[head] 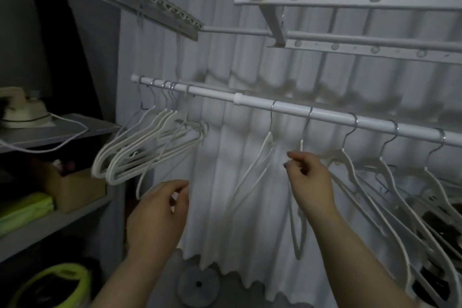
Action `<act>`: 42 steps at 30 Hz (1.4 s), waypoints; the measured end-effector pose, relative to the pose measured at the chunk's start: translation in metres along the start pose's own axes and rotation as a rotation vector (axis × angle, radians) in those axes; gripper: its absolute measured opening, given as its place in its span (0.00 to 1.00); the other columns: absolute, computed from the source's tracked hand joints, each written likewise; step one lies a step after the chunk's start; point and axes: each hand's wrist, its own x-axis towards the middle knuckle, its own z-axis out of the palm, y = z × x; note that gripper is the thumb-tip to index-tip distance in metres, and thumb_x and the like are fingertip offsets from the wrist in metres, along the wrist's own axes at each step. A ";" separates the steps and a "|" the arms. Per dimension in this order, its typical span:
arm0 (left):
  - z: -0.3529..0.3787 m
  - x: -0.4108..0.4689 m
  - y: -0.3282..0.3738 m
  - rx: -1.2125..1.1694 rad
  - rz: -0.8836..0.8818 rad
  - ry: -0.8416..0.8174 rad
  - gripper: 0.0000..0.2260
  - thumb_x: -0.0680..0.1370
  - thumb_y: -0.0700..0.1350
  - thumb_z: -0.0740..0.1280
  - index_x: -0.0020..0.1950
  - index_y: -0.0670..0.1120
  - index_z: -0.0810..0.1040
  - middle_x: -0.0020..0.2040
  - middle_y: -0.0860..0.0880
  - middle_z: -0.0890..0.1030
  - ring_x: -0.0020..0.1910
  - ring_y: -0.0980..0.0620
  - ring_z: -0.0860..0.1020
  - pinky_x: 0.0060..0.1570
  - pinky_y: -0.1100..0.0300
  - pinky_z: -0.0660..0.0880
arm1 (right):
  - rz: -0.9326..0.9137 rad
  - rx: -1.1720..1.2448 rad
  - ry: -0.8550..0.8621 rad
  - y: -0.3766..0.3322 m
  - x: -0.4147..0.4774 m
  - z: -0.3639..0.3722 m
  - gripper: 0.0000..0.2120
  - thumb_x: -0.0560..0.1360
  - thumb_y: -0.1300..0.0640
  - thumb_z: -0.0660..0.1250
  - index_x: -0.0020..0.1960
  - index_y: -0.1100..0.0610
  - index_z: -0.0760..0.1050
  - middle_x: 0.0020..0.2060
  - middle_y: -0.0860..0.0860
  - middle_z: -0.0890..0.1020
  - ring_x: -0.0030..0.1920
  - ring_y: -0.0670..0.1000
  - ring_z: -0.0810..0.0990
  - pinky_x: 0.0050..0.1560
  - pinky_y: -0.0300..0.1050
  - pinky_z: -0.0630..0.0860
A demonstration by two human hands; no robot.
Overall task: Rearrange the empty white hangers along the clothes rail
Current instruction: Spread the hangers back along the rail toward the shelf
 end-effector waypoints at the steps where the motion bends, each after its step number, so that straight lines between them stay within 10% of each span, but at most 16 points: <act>1: -0.005 0.001 -0.007 -0.005 -0.006 0.018 0.11 0.76 0.45 0.63 0.56 0.47 0.79 0.51 0.46 0.82 0.42 0.53 0.74 0.41 0.62 0.65 | 0.003 0.025 -0.040 -0.002 -0.004 0.005 0.10 0.76 0.64 0.61 0.55 0.59 0.76 0.33 0.48 0.74 0.30 0.44 0.72 0.30 0.27 0.67; 17: -0.057 0.124 -0.125 -0.062 0.021 0.131 0.17 0.76 0.42 0.64 0.64 0.39 0.72 0.66 0.42 0.71 0.64 0.44 0.69 0.57 0.63 0.62 | 0.133 0.136 -0.331 -0.083 0.016 0.194 0.16 0.76 0.62 0.61 0.64 0.61 0.68 0.32 0.47 0.70 0.34 0.47 0.70 0.43 0.38 0.71; 20: -0.055 0.146 -0.152 -0.175 -0.015 0.027 0.20 0.76 0.43 0.65 0.66 0.39 0.69 0.67 0.41 0.68 0.65 0.45 0.67 0.58 0.66 0.60 | 0.306 0.213 -0.337 -0.079 0.023 0.246 0.24 0.76 0.57 0.63 0.69 0.61 0.61 0.45 0.51 0.72 0.44 0.50 0.73 0.53 0.44 0.73; 24: -0.045 0.166 -0.174 -0.295 0.003 -0.086 0.21 0.73 0.47 0.67 0.64 0.41 0.71 0.60 0.46 0.71 0.56 0.51 0.70 0.55 0.61 0.65 | 0.447 0.301 -0.385 -0.071 0.026 0.290 0.19 0.76 0.51 0.63 0.63 0.60 0.68 0.51 0.53 0.74 0.37 0.47 0.72 0.34 0.38 0.70; 32: -0.034 0.169 -0.187 -0.380 0.140 -0.155 0.15 0.74 0.38 0.66 0.52 0.57 0.69 0.49 0.66 0.66 0.44 0.63 0.72 0.40 0.76 0.66 | 0.450 0.346 -0.285 -0.075 0.035 0.319 0.13 0.75 0.61 0.64 0.32 0.56 0.70 0.31 0.52 0.75 0.22 0.46 0.68 0.25 0.36 0.62; 42: -0.046 0.161 -0.165 -0.265 0.157 -0.095 0.20 0.74 0.54 0.62 0.59 0.44 0.76 0.63 0.48 0.72 0.59 0.55 0.69 0.58 0.62 0.62 | 0.364 0.376 -0.132 -0.070 0.025 0.279 0.03 0.77 0.62 0.61 0.49 0.60 0.73 0.32 0.50 0.76 0.12 0.42 0.62 0.15 0.30 0.59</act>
